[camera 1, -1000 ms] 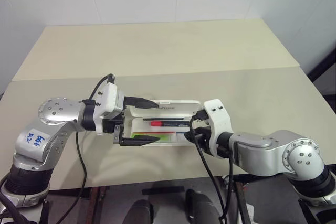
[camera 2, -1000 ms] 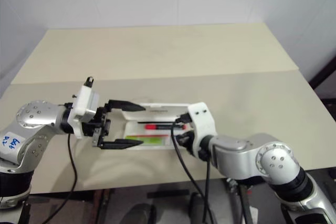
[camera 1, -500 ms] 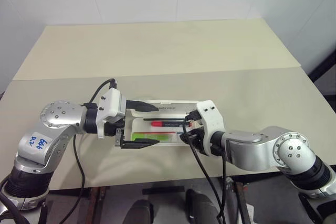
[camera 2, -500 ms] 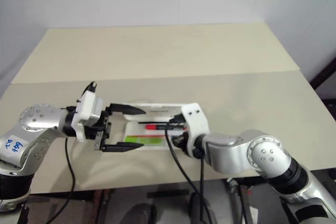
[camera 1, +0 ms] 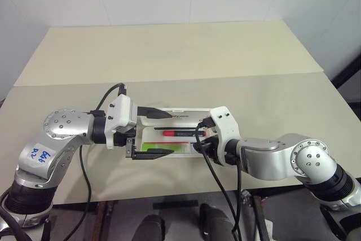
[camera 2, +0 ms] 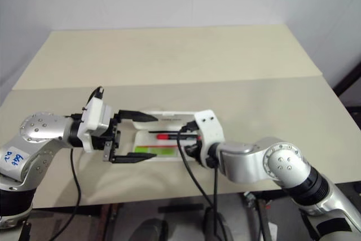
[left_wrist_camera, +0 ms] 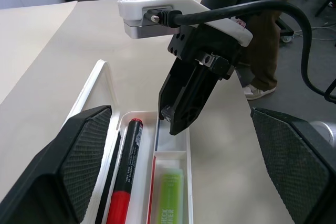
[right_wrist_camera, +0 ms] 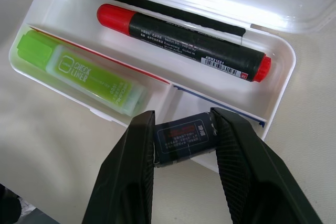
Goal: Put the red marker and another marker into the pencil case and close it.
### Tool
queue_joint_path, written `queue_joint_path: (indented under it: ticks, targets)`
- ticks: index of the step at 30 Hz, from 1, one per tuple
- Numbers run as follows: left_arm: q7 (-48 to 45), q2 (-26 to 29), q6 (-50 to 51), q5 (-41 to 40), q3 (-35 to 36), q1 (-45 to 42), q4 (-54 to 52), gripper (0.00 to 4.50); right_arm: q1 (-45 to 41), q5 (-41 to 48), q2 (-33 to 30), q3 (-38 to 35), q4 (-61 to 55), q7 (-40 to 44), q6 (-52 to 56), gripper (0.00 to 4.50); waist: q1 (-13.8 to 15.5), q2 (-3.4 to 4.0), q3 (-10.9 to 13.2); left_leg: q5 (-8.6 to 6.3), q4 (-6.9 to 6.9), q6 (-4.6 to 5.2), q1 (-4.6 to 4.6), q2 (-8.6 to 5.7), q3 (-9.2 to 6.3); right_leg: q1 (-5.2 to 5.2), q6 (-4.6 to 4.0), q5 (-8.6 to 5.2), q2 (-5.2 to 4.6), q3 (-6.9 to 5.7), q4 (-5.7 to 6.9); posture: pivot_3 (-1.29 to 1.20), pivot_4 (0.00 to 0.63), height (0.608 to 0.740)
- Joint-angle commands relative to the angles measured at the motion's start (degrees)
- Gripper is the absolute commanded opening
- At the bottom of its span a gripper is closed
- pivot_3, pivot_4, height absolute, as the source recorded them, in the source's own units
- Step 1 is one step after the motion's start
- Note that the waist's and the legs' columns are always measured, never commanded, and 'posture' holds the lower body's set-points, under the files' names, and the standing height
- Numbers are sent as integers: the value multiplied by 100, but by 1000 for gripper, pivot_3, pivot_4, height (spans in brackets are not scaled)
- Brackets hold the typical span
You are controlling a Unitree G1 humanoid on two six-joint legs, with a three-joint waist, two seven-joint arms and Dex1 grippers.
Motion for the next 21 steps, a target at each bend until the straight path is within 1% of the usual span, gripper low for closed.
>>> queue_joint_path:
  ticks: [1,3,5,7,10,18,21]
  targets:
    - [51,59,0,-79,130,-2,-163,4500,-100,29,23,-13,-59,53,-76,1320,-3,0,0,0,0,0,0,0,0,0,0,0,0,0,-1,0,150,740]
    - [54,60,4,-84,132,-6,-163,4500,-108,30,23,-10,-60,52,-69,2050,-1,0,0,0,0,0,0,0,0,0,0,0,0,0,0,0,150,740]
    - [53,61,5,-82,133,-19,-151,4500,-112,27,18,-18,-64,55,-69,2601,-1,0,0,0,0,0,0,0,0,0,0,0,0,0,-1,0,150,740]
    - [51,57,1,-70,131,-39,-125,4500,-140,14,24,-12,-59,83,-47,3390,-1,0,0,0,0,0,0,0,0,0,0,0,0,0,-1,0,150,740]
    - [64,52,15,-78,137,-36,-141,4500,-161,13,13,-10,-76,101,-33,4448,-2,0,0,0,0,0,0,0,0,0,0,0,0,0,-1,0,150,740]
    - [73,37,15,-98,148,-52,-124,4500,-197,-15,-39,-32,-141,240,20,4482,0,0,0,-1,-1,1,0,0,0,0,0,0,0,0,-3,0,150,740]
    - [62,20,6,-136,154,-68,-109,4500,-200,37,-201,-124,-260,390,75,4482,0,0,0,-1,-2,1,0,0,0,0,0,0,0,0,-3,0,150,740]
